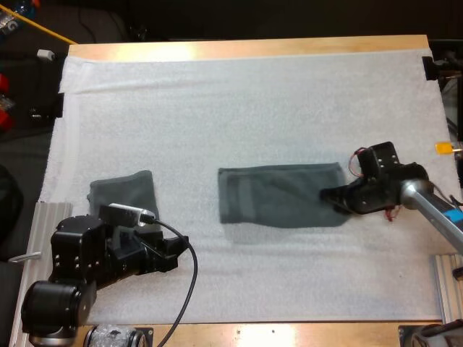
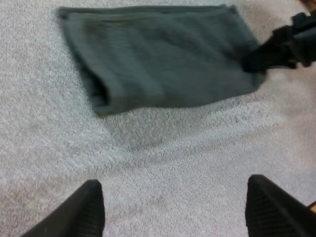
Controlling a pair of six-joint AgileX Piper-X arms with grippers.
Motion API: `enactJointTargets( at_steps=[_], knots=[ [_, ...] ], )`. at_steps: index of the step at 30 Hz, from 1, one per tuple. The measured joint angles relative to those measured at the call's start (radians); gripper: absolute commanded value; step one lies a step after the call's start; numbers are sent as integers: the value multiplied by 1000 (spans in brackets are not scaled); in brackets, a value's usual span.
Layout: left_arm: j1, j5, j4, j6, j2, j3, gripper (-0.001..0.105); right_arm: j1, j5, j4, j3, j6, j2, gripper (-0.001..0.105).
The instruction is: Pick towel from pile, fold and stack
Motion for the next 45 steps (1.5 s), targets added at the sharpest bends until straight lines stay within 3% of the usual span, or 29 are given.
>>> enactJointTargets(
  at_steps=[12, 16, 19, 25, 33, 40, 42, 45],
  knots=[
    [0, -4, 0, 0, 42, 0, 59, 0, 448, 255, 0, -277, -264, 0],
    [0, -4, 0, 0, 42, 0, 59, 0, 501, 290, -7, -312, -338, 0],
    [0, -4, 0, 0, 42, 0, 59, 11, 471, 313, -31, -303, -354, 0],
    [0, -4, 0, 0, 42, 0, 59, 122, 248, 288, -57, -146, -344, 0],
    [0, 20, 0, 0, 42, 0, 59, 313, 167, 134, -57, 45, -197, 0],
    [0, 31, 0, 0, 42, 0, 59, 332, 98, 15, -57, 173, -70, 0],
    [0, 31, 0, 0, 42, 0, 59, 332, 65, -11, -57, 192, -50, 6],
    [0, 31, 0, 0, 42, 0, 59, 332, 50, -31, -57, 224, -32, 31]
  ],
)
